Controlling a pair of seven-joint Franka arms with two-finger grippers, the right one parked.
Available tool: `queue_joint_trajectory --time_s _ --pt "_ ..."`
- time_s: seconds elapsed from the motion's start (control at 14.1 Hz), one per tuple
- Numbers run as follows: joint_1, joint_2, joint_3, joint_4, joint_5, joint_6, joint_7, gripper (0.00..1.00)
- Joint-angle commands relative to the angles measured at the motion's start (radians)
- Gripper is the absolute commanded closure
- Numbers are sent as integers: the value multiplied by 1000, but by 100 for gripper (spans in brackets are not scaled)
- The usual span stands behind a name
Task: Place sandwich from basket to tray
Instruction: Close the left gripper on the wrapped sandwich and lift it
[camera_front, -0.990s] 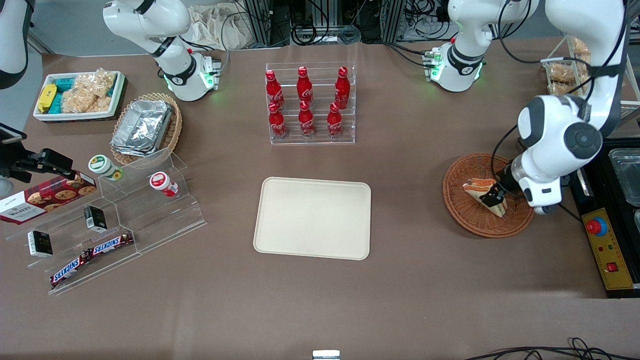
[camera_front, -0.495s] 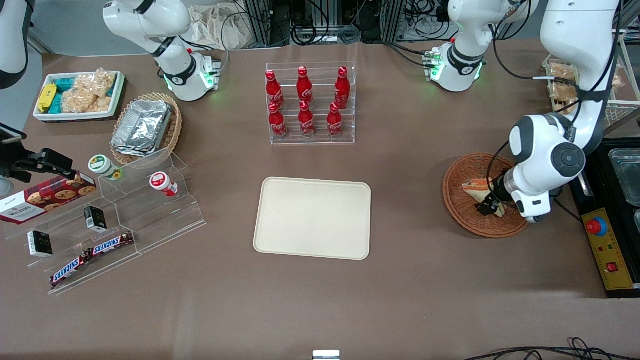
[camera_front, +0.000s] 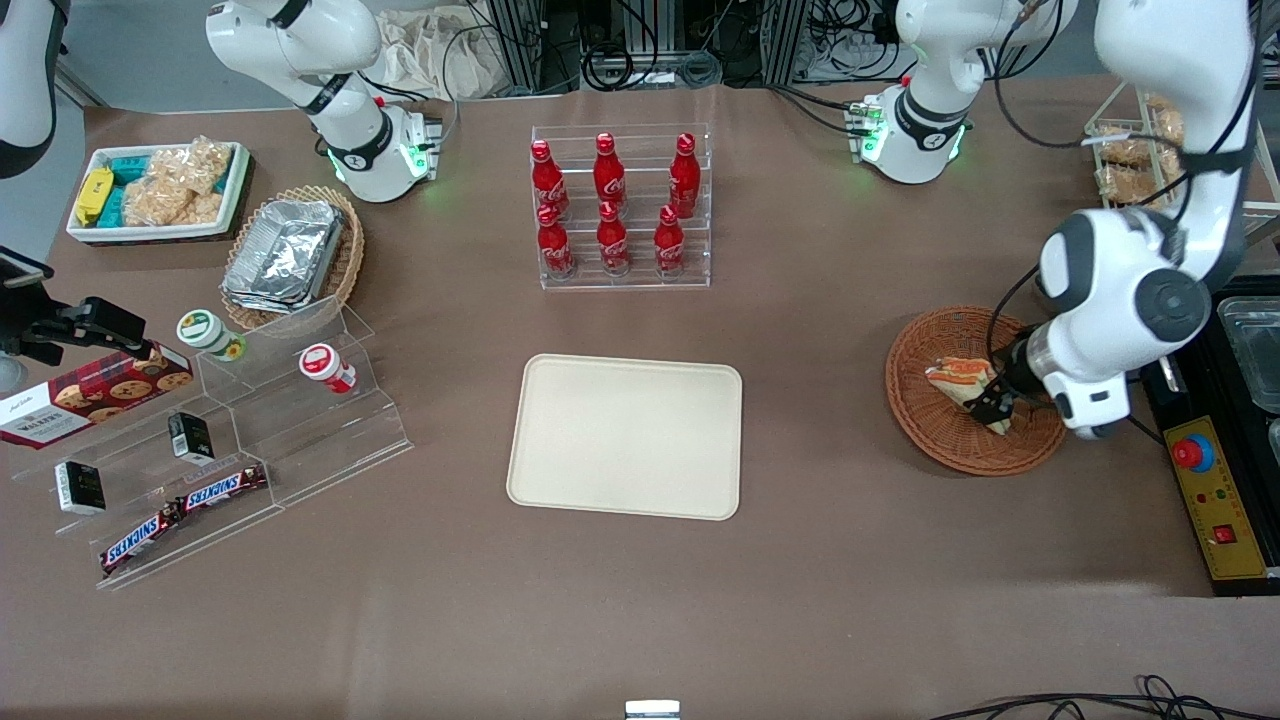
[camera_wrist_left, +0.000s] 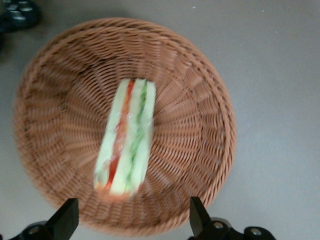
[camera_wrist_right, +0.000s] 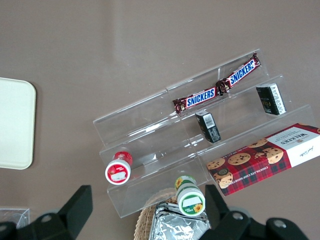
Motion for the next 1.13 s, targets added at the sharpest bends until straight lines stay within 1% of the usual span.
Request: queue_joint_trajectory --time_s 0.0,0.14,0.35,0.49,0.57,0.64,0.71,0.78,0.85,0.92,1.06 --pt "3 -40 -8 -15 14 -46 -15 0" --pt "3 15 -8 -24 43 12 -18 0" --pt "4 116 -5 -72 48 197 -19 0" --pt "4 169 -3 -72 48 256 -24 0" --pt "4 175 -3 -72 48 271 -30 5" --pt "4 173 -3 -72 45 271 -40 39" --pt "6 169 -3 -72 46 271 -51 86" --pt "10 167 -3 -72 46 270 -53 98" --pt "13 163 -3 -72 46 265 -53 100" --pt "13 147 -3 -73 46 258 -54 100" --pt "15 92 -3 -58 43 172 -51 100"
